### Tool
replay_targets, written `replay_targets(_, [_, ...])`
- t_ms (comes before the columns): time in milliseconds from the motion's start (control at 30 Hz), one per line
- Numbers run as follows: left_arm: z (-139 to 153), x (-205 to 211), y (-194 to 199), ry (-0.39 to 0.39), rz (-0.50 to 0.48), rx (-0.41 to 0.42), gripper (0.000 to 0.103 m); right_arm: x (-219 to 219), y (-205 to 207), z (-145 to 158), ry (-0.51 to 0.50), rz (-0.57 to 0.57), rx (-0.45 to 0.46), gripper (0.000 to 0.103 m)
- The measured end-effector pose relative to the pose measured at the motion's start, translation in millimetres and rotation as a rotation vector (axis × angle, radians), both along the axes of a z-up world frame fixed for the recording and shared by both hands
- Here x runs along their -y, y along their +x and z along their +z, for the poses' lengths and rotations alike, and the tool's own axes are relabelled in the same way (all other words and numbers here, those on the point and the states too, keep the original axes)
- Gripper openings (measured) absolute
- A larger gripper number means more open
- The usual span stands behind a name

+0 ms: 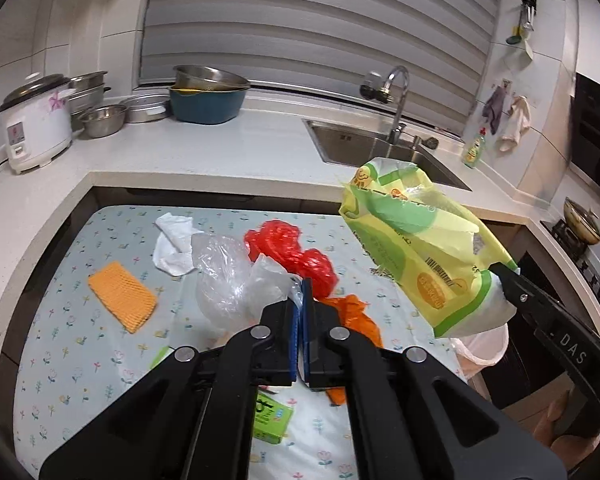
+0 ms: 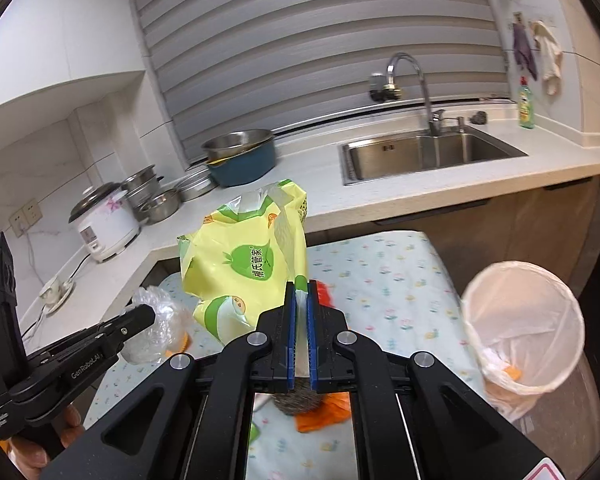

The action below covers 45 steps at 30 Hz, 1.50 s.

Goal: Collect trash
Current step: 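Carry both bags to the wastebasket and open both grippers over it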

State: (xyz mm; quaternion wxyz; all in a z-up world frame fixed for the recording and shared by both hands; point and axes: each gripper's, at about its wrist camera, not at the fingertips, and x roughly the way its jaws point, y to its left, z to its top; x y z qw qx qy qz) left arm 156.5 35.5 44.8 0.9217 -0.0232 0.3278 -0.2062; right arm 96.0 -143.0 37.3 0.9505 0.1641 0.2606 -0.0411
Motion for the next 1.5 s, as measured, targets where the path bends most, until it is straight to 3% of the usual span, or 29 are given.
replay_targets(567, [-6.7, 152.4, -51.6, 0.028, -0.287, -0.019, 0.001, 116.6, -78.0, -35.7, 0.041, -0.229, -0.058, 0.005])
replay_targets(1000, [-40.0, 227.9, -41.2, -0.001, -0.524, -0.112, 0.001, 186.7, -109.1, -63.2, 0.07, -0.396, -0.087, 0.005])
replay_targets(1333, [-68.3, 269.2, -22.2, 0.014, -0.6, -0.165, 0.001, 211.5, -105.1, -82.8, 0.078, -0.447, -0.124, 0.005])
replay_targets(1400, [-72.9, 273.8, -19.0, 0.012, -0.606, -0.183, 0.003, 213.5, -102.5, -85.9, 0.081, -0.45, -0.129, 0.005])
replay_targets(1500, [-76.4, 276.6, -15.1, 0.017, -0.593, -0.189, 0.022, 214.0, -99.8, -89.6, 0.083, -0.451, -0.137, 0.005])
